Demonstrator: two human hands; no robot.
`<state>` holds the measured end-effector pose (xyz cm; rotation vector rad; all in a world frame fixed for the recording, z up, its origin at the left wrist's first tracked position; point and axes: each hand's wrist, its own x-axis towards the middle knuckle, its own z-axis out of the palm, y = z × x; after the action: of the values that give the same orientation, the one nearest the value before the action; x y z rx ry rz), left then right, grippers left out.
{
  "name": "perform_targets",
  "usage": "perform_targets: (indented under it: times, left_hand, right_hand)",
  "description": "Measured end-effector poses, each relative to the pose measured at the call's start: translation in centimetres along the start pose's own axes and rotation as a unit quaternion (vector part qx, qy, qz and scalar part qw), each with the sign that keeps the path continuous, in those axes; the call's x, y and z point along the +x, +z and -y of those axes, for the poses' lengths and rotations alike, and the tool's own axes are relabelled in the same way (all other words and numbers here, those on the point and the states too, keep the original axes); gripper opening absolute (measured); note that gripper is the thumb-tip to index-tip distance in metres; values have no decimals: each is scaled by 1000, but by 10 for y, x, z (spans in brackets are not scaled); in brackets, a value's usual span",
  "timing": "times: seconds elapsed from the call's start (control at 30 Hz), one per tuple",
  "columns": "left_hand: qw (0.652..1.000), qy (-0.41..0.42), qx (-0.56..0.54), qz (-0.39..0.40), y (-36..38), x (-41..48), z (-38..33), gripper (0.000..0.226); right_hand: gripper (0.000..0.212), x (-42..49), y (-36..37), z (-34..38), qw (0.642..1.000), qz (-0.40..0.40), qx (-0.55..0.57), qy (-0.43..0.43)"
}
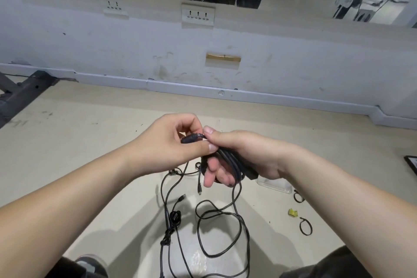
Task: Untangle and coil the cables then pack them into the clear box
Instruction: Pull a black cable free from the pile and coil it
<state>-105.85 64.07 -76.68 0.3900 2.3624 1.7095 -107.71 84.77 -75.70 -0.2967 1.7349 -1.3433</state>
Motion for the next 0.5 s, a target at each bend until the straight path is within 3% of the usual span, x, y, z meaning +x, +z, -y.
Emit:
perform_targets:
  times: [0.07, 0.13, 0.3, 0.5]
  left_hand:
    - [1000, 17, -3, -1, 0, -1, 3, 48]
    - [999, 15, -30, -5, 0, -1, 3, 33]
    - [987, -89, -122, -50, 7, 3, 18, 25]
    - [979, -179, -89, 30, 37, -6, 32, 31]
  right_hand:
    - [63, 1, 0, 2, 998, 15, 59, -5]
    - [60, 2, 0, 4, 991, -10, 130, -5]
    - [57, 5, -5, 7, 960, -97, 262, -27]
    - [65, 6, -9, 8, 916, -139, 371, -71]
